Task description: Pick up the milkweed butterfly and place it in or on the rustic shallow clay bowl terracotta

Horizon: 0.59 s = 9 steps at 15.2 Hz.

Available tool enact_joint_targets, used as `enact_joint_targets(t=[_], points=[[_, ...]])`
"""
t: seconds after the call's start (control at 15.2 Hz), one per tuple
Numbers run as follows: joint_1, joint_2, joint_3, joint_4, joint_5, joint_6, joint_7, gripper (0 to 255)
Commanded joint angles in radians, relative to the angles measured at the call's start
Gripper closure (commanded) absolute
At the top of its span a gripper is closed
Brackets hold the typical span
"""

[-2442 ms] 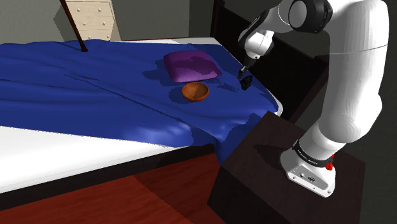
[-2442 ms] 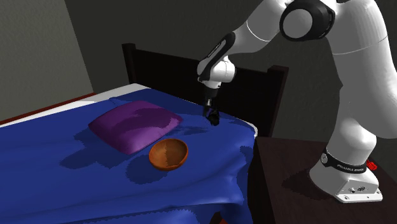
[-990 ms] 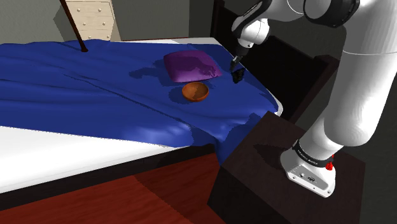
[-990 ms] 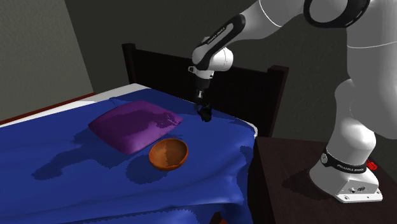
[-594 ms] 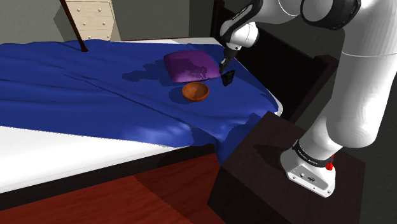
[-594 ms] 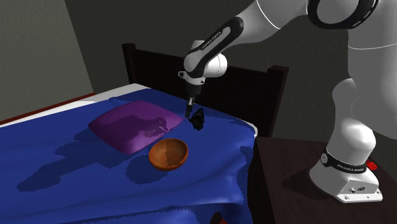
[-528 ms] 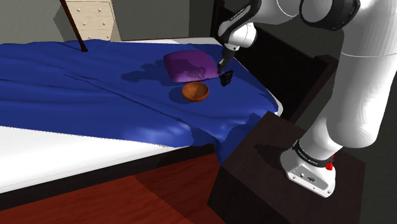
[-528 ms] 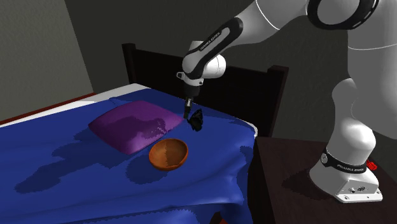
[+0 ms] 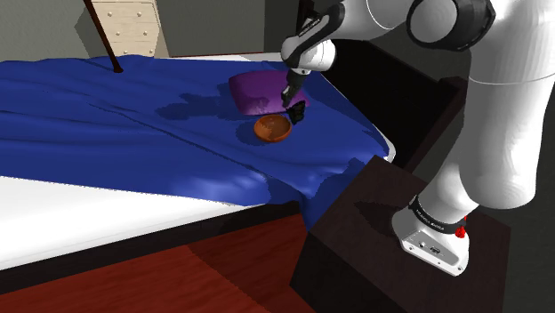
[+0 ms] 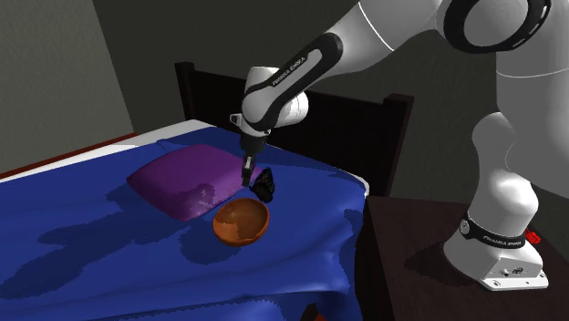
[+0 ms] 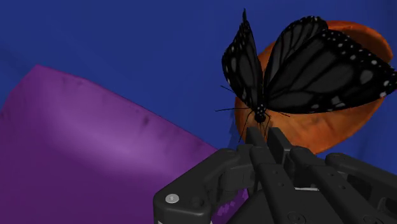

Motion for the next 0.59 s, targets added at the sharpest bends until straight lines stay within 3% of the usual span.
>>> enact_joint_targets(t=[0.0,0.26,0.53], points=[[0.027,0.029,0.012,0.034,-0.001,0.002,0.047,255],[0.083,0.091,0.030,0.120,-0.013,-0.008,0.148,255],[0.071,0.126,0.048,0.118,0.013,0.026,0.127,255]])
